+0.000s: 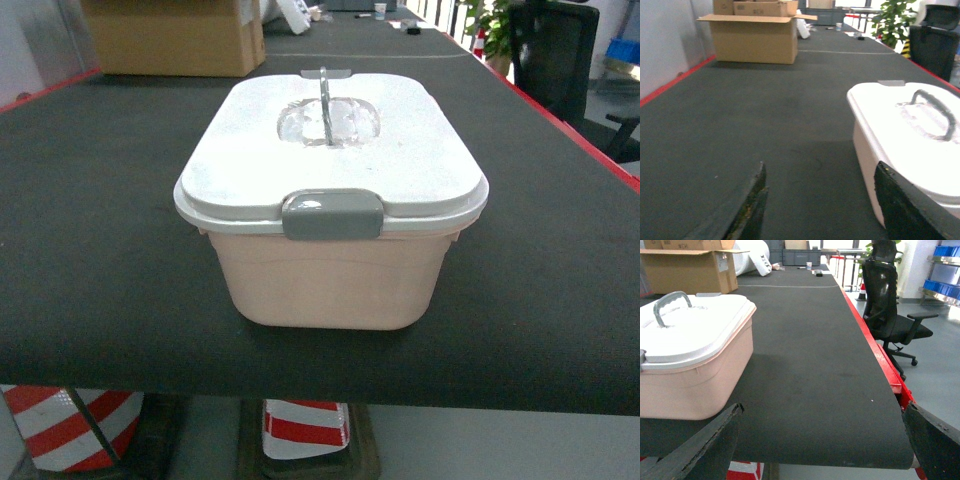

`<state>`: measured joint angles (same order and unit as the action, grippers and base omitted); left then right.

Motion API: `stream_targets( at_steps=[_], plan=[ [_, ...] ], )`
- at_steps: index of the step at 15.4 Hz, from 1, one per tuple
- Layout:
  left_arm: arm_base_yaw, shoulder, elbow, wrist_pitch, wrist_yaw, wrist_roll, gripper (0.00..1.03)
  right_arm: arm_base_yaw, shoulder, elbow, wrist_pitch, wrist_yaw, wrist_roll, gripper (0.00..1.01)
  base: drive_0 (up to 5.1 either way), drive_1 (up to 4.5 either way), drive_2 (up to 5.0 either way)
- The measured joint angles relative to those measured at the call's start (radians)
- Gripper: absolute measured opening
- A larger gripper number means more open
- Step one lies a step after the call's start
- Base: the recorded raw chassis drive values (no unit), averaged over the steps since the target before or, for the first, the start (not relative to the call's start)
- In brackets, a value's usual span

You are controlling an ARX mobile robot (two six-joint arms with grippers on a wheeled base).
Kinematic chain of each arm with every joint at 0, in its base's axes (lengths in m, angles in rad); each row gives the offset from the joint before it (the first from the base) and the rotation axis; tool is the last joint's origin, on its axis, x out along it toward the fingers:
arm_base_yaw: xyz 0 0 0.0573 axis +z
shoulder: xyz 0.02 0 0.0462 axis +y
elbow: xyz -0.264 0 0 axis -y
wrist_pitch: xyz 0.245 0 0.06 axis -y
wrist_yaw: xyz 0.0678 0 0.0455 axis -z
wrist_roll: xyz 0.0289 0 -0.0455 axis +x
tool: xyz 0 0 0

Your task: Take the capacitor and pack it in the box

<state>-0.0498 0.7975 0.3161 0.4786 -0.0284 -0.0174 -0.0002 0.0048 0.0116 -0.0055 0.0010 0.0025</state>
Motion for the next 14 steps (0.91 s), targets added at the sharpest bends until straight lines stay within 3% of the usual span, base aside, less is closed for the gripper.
stream_targets(
  at_steps=[1, 5, 14],
  plan=[
    [0.051, -0.039, -0.047, 0.008, 0.017, 0.0, 0.5, 0.0, 0.0, 0.0, 0.0, 0.0, 0.0, 0.98, 0.0, 0.0, 0.0],
    [0.048, -0.161, -0.161, 0.0, 0.029, -0.001, 0.01, 0.0, 0.0, 0.0, 0.0, 0.0, 0.0, 0.98, 0.0, 0.0, 0.0],
    [0.048, -0.431, -0.276, -0.155, 0.028, 0.003, 0.02, 0.0, 0.0, 0.0, 0.0, -0.001, 0.0, 0.98, 0.0, 0.0, 0.0]
  ],
)
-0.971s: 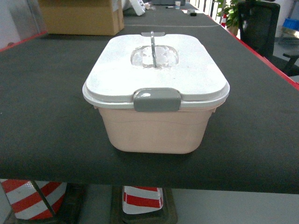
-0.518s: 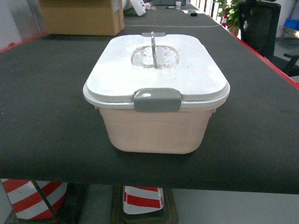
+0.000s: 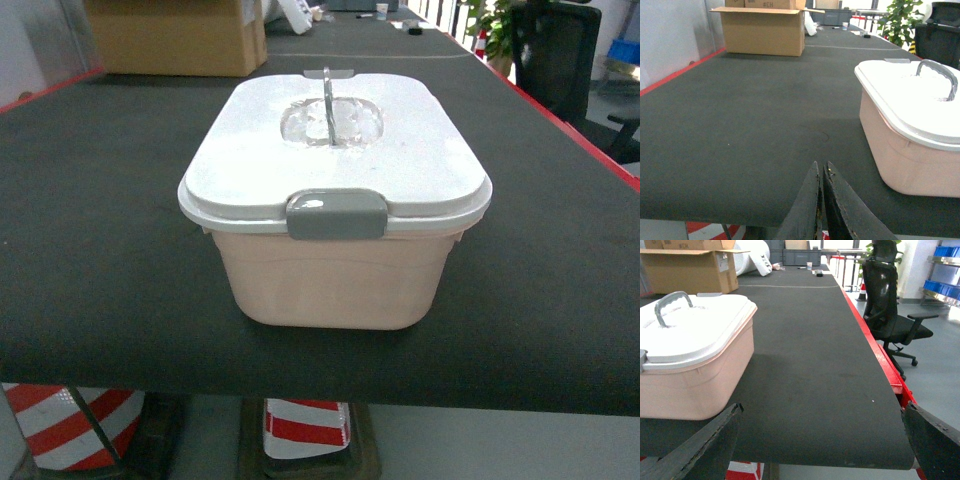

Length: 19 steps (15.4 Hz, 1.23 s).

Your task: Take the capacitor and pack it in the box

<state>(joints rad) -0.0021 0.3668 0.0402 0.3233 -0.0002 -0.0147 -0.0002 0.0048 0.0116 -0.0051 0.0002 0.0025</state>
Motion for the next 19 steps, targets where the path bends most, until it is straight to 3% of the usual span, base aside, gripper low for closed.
stream_targets(
  at_steps=[1, 9, 11, 14, 15, 19],
  plan=[
    [0.0, -0.016, -0.025, 0.037, 0.0, 0.0, 0.02, 0.0, 0.0, 0.0, 0.0, 0.0, 0.0, 0.98, 0.0, 0.0, 0.0],
    [0.0, -0.193, -0.027, -0.149, 0.0, 0.0, 0.02, 0.0, 0.0, 0.0, 0.0, 0.0, 0.0, 0.98, 0.0, 0.0, 0.0],
    [0.0, -0.343, -0.027, -0.338, -0.002, 0.0, 0.02, 0.0, 0.0, 0.0, 0.0, 0.0, 0.0, 0.98, 0.0, 0.0, 0.0],
    [0.0, -0.36, -0.027, -0.325, 0.0, 0.001, 0.02, 0.0, 0.0, 0.0, -0.001, 0.0, 0.0, 0.98, 0.0, 0.0, 0.0],
    [0.0, -0.36, -0.027, -0.327, 0.0, 0.001, 0.06, 0.0, 0.0, 0.0, 0.0, 0.0, 0.0, 0.98, 0.0, 0.0, 0.0],
    [0.0, -0.36, -0.027, -0.327, 0.0, 0.001, 0.62, 0.0, 0.0, 0.0, 0.0, 0.0, 0.0, 0.98, 0.0, 0.0, 0.0]
  ],
)
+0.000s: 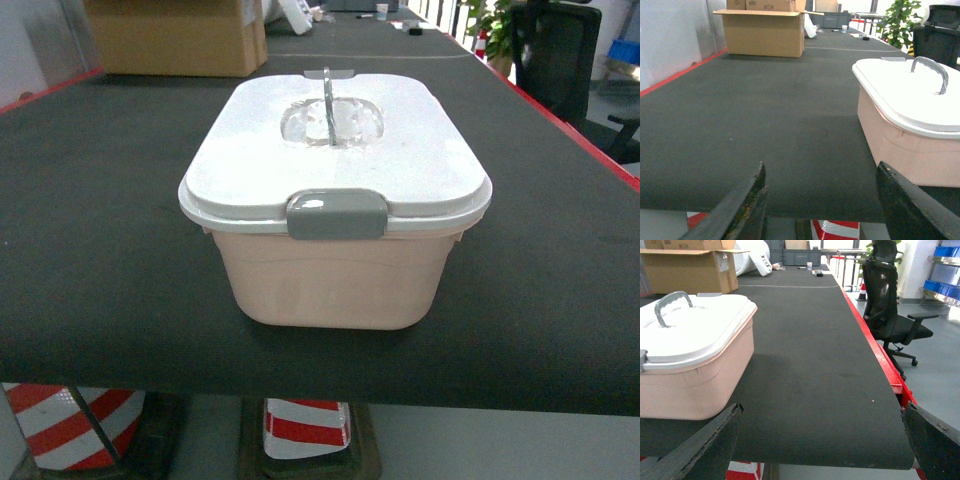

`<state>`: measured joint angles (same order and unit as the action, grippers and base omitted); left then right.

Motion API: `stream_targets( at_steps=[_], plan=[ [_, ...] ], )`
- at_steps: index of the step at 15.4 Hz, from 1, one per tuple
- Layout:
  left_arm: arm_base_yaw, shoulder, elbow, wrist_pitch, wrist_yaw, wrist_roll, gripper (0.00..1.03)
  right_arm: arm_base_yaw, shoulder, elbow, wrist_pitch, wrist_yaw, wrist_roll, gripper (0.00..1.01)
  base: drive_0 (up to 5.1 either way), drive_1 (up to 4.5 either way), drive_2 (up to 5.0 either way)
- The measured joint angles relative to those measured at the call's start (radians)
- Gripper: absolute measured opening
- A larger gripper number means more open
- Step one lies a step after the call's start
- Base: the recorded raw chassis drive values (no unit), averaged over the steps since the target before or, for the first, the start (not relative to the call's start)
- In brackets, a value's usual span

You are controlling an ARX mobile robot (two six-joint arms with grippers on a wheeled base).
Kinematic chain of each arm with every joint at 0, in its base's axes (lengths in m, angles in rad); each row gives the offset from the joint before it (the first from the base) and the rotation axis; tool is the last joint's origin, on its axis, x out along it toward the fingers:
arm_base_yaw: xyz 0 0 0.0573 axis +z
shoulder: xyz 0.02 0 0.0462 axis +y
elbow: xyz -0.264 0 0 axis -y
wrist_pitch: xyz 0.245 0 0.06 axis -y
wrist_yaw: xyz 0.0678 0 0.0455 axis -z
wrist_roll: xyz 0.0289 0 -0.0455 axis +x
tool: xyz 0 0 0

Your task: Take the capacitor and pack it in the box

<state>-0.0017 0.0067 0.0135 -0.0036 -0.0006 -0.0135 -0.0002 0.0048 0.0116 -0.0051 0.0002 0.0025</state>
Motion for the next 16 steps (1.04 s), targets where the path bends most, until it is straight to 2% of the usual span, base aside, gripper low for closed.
stream_targets(
  at_steps=[3, 16],
  plan=[
    [0.0, 0.0, 0.0, 0.0, 0.0, 0.001, 1.0, 0.0, 0.0, 0.0, 0.0, 0.0, 0.0, 0.98, 0.0, 0.0, 0.0],
    [0.0, 0.0, 0.0, 0.0, 0.0, 0.002, 0.98, 0.0, 0.0, 0.0, 0.0, 0.0, 0.0, 0.98, 0.0, 0.0, 0.0]
  ],
)
